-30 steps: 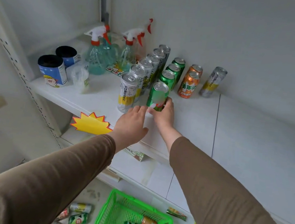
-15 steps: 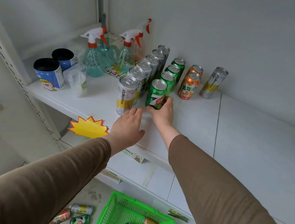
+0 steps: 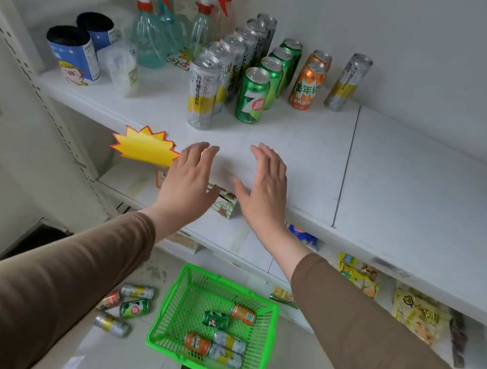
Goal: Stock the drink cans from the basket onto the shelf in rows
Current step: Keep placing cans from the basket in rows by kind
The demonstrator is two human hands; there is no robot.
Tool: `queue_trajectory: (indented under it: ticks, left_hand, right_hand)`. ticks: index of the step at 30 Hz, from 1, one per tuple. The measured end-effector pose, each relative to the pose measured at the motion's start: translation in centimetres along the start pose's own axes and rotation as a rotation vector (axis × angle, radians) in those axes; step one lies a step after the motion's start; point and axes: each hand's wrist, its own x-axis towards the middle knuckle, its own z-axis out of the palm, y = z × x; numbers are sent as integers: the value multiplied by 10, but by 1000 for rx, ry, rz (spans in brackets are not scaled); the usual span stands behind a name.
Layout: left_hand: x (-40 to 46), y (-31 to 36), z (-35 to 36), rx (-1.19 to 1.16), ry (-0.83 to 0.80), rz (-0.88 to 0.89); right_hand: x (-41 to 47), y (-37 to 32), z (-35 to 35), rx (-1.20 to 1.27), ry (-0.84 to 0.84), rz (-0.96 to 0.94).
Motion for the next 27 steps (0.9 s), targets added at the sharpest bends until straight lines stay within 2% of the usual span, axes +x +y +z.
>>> queue_trajectory:
  ticks: [6, 11, 21, 27]
  left_hand:
    - [-102, -13, 31, -12, -66, -33]
    - [-202, -37, 96, -32, -238, -151]
    - [-353, -65, 296, 9, -646, -295]
    - [-366, -78, 418, -25, -692, -439]
  right_hand:
    - [-100, -6, 18, -65, -88, -89]
    - [-201, 18, 70, -48, -292, -28]
    - [-367, 161, 223, -94, -650, 233]
    - [-424, 247, 318, -159, -833, 340]
